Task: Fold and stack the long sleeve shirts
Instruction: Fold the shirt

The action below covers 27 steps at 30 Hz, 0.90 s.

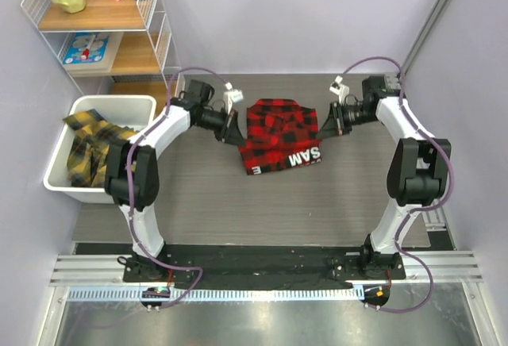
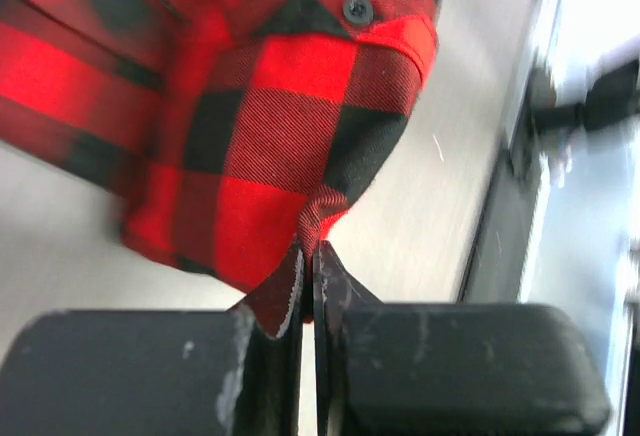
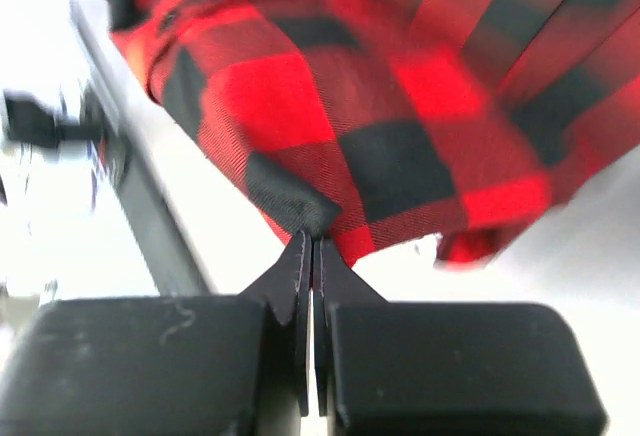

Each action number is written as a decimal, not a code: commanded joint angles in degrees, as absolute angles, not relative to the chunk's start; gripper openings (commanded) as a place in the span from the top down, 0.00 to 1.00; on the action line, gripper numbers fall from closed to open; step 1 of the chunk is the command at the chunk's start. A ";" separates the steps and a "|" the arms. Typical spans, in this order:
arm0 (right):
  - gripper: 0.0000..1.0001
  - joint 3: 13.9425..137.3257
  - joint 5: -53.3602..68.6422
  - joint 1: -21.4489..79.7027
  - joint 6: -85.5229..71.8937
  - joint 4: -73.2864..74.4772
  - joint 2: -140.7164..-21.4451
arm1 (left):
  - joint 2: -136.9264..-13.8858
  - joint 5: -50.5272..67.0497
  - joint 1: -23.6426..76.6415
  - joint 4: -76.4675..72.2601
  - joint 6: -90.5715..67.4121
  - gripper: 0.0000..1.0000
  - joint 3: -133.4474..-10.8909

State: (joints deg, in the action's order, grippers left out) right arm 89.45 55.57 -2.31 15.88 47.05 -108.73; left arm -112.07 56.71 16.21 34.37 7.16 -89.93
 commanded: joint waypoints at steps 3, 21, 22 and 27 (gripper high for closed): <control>0.96 74.46 47.24 -2.20 53.45 77.30 -99.86 | -97.05 51.78 25.21 50.18 33.82 0.90 -72.55; 0.43 87.26 48.25 -0.45 30.51 57.69 -112.21 | -108.49 37.97 29.44 31.20 6.80 0.49 -82.24; 0.44 87.88 47.29 0.34 28.50 55.31 -113.11 | -110.63 37.10 29.36 31.11 5.03 0.50 -84.35; 0.50 91.55 42.37 3.87 21.90 46.15 -122.24 | -121.80 34.19 27.78 34.36 3.52 0.55 -94.11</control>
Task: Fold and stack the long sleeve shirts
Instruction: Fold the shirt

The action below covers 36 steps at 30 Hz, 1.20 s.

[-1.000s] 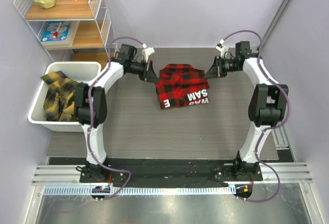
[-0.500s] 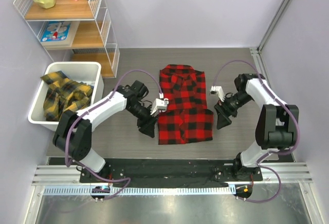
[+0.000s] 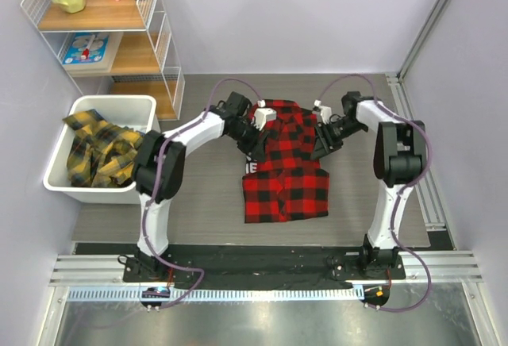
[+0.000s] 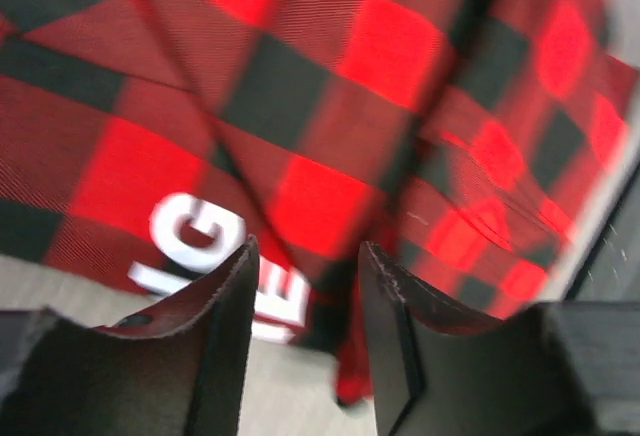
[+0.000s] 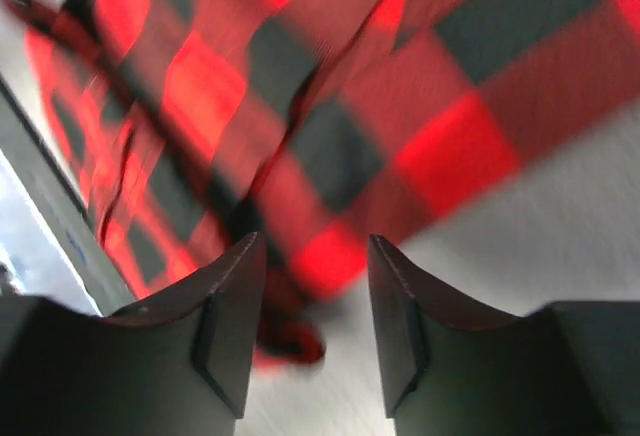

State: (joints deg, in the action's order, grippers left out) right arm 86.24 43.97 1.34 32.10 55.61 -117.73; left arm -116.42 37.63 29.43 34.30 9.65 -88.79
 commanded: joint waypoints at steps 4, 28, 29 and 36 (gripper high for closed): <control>0.58 100.62 40.08 3.96 18.64 44.83 -131.11 | -129.96 35.68 23.04 35.68 2.29 0.60 -99.74; 0.13 99.32 44.03 2.02 22.59 53.27 -126.29 | -124.63 45.09 18.37 41.57 9.93 0.32 -98.97; 0.13 99.66 44.82 2.02 22.41 53.09 -126.99 | -124.80 45.17 18.63 41.49 9.84 0.32 -99.23; 0.60 98.01 48.86 3.16 26.43 53.96 -124.64 | -123.32 47.46 19.34 41.48 10.46 0.65 -97.49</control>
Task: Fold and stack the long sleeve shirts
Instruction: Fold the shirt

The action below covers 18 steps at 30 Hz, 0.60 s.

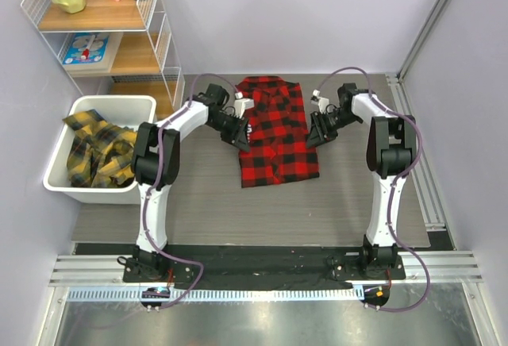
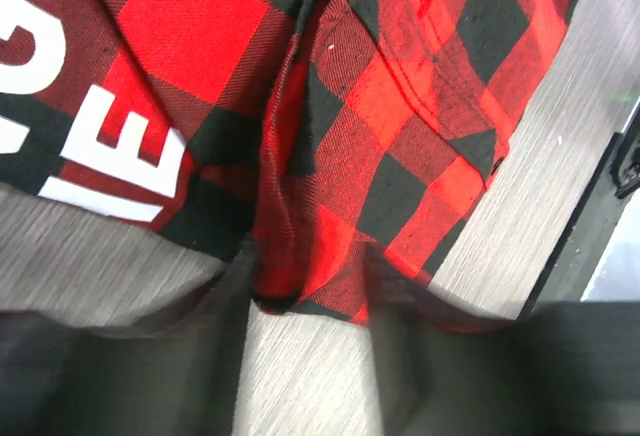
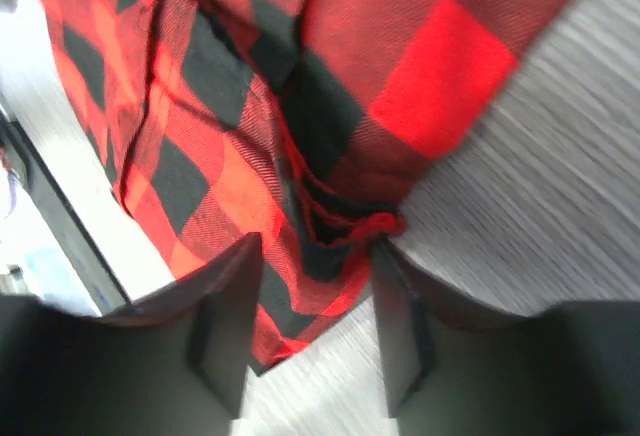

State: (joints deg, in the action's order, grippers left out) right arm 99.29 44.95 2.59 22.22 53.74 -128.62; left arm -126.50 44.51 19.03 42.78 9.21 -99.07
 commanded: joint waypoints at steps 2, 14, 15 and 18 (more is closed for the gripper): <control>0.81 95.03 49.22 3.25 28.12 54.49 -120.96 | -119.46 48.16 19.86 41.04 11.60 0.75 -95.11; 0.85 67.17 40.96 10.37 76.09 72.60 -94.78 | -96.10 48.26 32.33 52.74 36.27 0.99 -70.33; 0.81 64.80 40.17 12.02 77.94 71.99 -89.79 | -94.59 47.73 33.30 53.00 37.26 0.98 -68.05; 0.80 56.88 38.50 15.80 81.91 69.54 -78.54 | -88.17 46.32 36.64 50.47 37.71 0.98 -61.19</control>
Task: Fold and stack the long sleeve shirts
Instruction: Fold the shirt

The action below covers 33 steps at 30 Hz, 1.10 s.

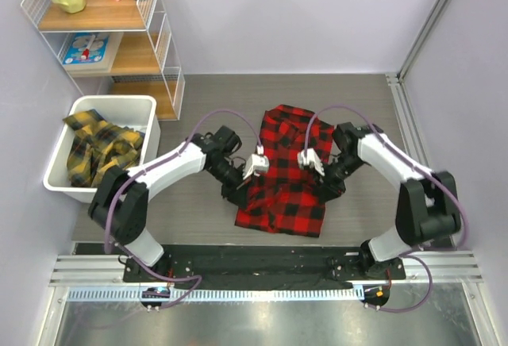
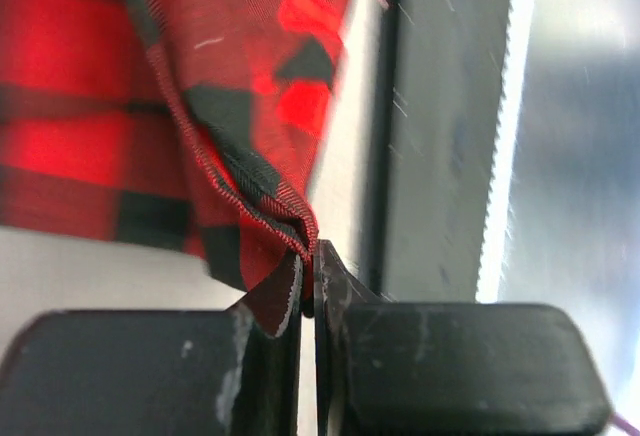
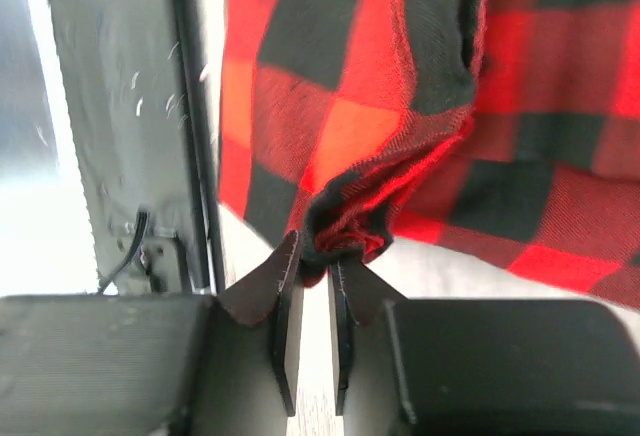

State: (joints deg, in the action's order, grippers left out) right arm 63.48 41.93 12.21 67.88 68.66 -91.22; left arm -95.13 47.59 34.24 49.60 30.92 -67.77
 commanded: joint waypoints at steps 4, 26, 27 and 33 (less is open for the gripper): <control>0.64 49.14 34.03 18.28 67.18 54.26 -72.07 | -85.25 39.76 39.02 41.94 28.67 0.90 -56.52; 0.52 82.01 45.89 7.38 31.32 48.56 -111.61 | -103.52 40.25 30.41 32.34 14.59 0.44 -72.24; 0.56 82.26 44.66 8.43 30.51 46.95 -113.97 | -104.06 40.60 30.41 31.56 14.59 0.44 -72.16; 0.69 92.87 37.18 9.23 26.46 44.82 -125.41 | -107.48 41.05 30.15 30.24 13.11 0.44 -73.30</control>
